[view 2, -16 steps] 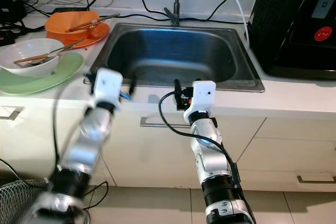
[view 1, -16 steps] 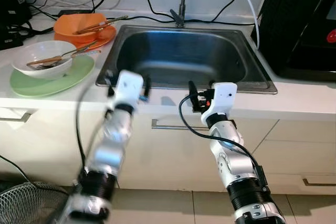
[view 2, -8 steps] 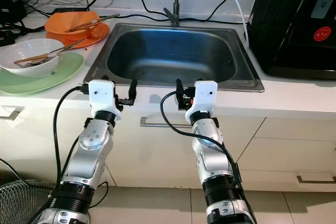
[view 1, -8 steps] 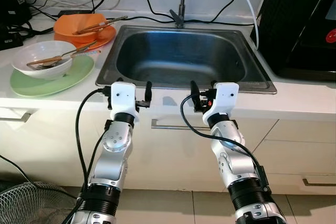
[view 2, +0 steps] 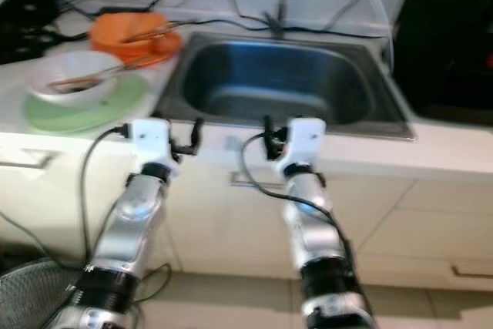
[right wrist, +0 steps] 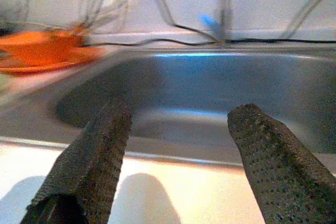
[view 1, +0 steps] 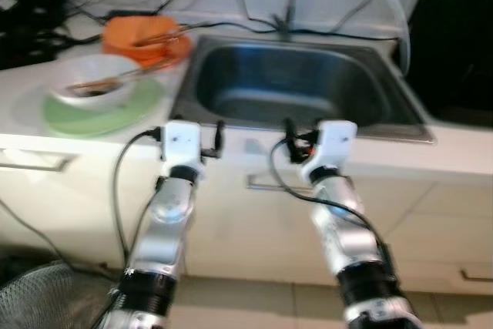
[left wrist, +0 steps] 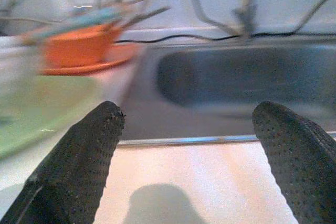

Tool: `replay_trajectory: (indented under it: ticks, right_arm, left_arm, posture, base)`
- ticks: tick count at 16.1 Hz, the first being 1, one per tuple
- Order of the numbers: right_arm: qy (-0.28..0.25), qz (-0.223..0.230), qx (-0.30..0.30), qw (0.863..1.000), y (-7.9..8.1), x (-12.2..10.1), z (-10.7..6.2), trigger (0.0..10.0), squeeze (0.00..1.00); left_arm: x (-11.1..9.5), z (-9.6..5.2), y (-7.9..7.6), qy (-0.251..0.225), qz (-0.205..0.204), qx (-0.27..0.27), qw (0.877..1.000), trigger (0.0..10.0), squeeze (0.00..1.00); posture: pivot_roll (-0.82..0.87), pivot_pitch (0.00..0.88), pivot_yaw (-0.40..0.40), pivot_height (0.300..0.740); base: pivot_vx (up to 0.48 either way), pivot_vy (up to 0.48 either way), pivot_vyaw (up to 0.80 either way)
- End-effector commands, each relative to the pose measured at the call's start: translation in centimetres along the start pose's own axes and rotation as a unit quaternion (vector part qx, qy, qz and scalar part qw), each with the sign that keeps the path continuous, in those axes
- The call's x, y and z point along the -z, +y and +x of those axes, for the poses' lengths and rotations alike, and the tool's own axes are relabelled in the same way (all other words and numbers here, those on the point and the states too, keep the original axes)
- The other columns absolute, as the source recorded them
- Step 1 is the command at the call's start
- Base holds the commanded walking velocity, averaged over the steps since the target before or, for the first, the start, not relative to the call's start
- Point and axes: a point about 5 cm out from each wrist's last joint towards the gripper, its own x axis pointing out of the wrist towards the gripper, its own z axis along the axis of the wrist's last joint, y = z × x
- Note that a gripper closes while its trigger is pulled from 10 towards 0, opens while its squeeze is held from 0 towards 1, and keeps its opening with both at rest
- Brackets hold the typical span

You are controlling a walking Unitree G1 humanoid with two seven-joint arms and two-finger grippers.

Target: Kitchen organization

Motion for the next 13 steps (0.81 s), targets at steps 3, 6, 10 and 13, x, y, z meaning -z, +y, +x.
replay_trajectory:
  ticks: [3, 6, 10, 13]
  right_arm:
    - [0.004, 0.002, 0.018, 1.0, -1.12, 0.31, -0.35, 10.0, 0.0]
    - [0.005, 0.004, 0.02, 1.0, -1.2, 0.34, -0.36, 10.0, 0.0]
    - [0.006, 0.007, 0.02, 1.0, -1.12, 0.45, -0.4, 10.0, 0.0]
    - [0.008, 0.008, 0.02, 1.0, -1.13, 0.58, -0.46, 10.0, 0.0]
  left_arm:
    - [-0.16, -0.01, -0.7, 0.001, 0.003, 0.003, 1.0, 10.0, 0.0]
    - [-0.22, -0.01, -0.64, -0.002, 0.014, 0.001, 1.0, 10.0, 0.0]
    - [-0.49, 0.0, -0.9, -0.01, 0.014, 0.008, 1.0, 10.0, 0.0]
    - [-0.5, 0.01, -1.15, -0.009, 0.015, 0.012, 1.0, 10.0, 0.0]
  posture:
    - [0.08, 0.033, -0.004, 0.74]
    - [0.08, 0.038, -0.003, 0.74]
    - [0.08, 0.04, -0.001, 0.74]
    - [0.08, 0.041, -0.001, 0.74]
  base:
    - [0.0, 0.427, 0.0]
    - [0.0, 0.0, 0.0]
    - [0.0, 0.0, 0.0]
    - [0.0, 0.0, 0.0]
